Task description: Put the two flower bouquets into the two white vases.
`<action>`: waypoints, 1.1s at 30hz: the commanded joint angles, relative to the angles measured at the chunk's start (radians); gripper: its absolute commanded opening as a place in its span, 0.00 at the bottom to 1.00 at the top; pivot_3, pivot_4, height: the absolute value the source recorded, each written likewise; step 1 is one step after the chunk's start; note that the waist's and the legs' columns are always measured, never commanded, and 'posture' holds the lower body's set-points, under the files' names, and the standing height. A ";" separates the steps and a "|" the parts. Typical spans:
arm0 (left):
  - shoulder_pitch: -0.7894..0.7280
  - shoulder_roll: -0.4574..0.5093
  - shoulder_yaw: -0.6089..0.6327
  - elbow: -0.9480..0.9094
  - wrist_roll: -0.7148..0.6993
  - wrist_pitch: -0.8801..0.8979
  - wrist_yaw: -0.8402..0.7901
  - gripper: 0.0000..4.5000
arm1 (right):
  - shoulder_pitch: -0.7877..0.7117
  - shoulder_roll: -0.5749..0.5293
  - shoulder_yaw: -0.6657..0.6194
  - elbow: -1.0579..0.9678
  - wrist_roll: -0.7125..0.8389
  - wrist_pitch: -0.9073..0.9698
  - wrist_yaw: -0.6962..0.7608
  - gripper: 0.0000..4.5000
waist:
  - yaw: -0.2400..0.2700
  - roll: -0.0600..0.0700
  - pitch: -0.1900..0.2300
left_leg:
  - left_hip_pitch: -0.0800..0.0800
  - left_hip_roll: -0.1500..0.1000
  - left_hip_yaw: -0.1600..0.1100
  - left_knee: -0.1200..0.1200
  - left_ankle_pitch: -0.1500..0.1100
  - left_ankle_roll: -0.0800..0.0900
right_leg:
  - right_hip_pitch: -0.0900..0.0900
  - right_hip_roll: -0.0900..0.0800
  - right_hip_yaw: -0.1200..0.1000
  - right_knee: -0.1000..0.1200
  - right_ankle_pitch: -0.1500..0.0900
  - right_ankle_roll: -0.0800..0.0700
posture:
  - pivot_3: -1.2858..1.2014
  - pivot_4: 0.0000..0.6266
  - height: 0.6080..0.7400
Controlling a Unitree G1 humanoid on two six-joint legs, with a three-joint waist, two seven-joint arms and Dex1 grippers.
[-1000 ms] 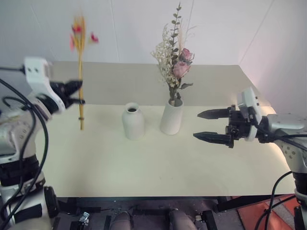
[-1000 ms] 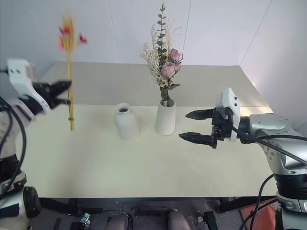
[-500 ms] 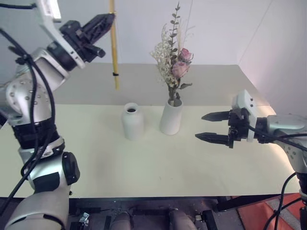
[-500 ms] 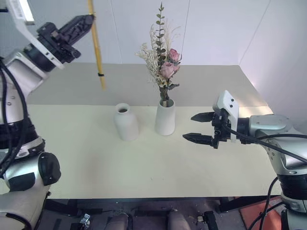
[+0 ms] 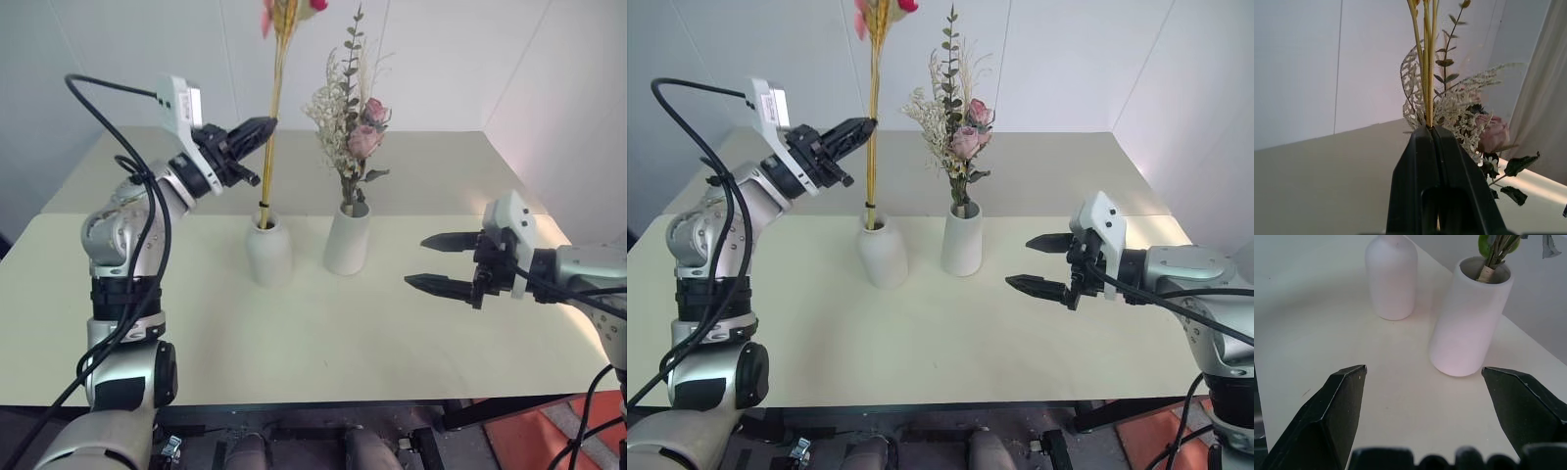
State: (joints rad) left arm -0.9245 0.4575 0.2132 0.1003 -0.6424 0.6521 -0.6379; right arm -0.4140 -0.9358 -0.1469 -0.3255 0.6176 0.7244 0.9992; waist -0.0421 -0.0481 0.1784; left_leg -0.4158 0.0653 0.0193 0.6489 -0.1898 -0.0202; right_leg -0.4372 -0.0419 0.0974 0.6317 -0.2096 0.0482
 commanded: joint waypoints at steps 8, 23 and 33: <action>0.081 -0.011 -0.016 -0.093 0.034 -0.035 0.028 0.01 | -0.005 -0.008 -0.039 -0.031 0.032 -0.009 -0.003 1.00 | 0.000 0.000 0.000 | 0.000 0.000 0.000 0.000 0.000 0.000 | 0.000 0.000 0.000 0.000 0.000 0.000 | 0.52 0.24 1.00; 0.252 0.070 0.099 -0.328 -0.097 0.133 0.089 0.58 | 0.002 -0.006 -0.038 -0.026 0.030 -0.025 0.006 1.00 | -0.005 0.000 0.000 | 0.000 0.000 -0.001 0.000 0.000 0.000 | 0.000 0.000 0.000 0.001 0.000 0.000 | 0.52 0.24 1.00; 0.624 0.315 0.387 -0.601 -0.240 0.259 0.095 1.00 | 0.025 -0.007 -0.045 -0.018 0.029 -0.034 0.027 1.00 | -0.002 0.000 0.000 | 0.001 0.001 0.000 0.000 0.000 0.000 | 0.000 0.000 0.000 0.000 0.000 0.000 | 0.52 0.24 1.00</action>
State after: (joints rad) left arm -0.3124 0.7470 0.5604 -0.4473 -0.8676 0.9231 -0.5199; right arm -0.3777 -0.9343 -0.1650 -0.3307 0.6415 0.7157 1.0226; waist -0.0436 -0.0481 0.1784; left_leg -0.4144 0.0658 0.0190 0.6491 -0.1899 -0.0202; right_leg -0.4368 -0.0419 0.0972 0.6321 -0.2102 0.0481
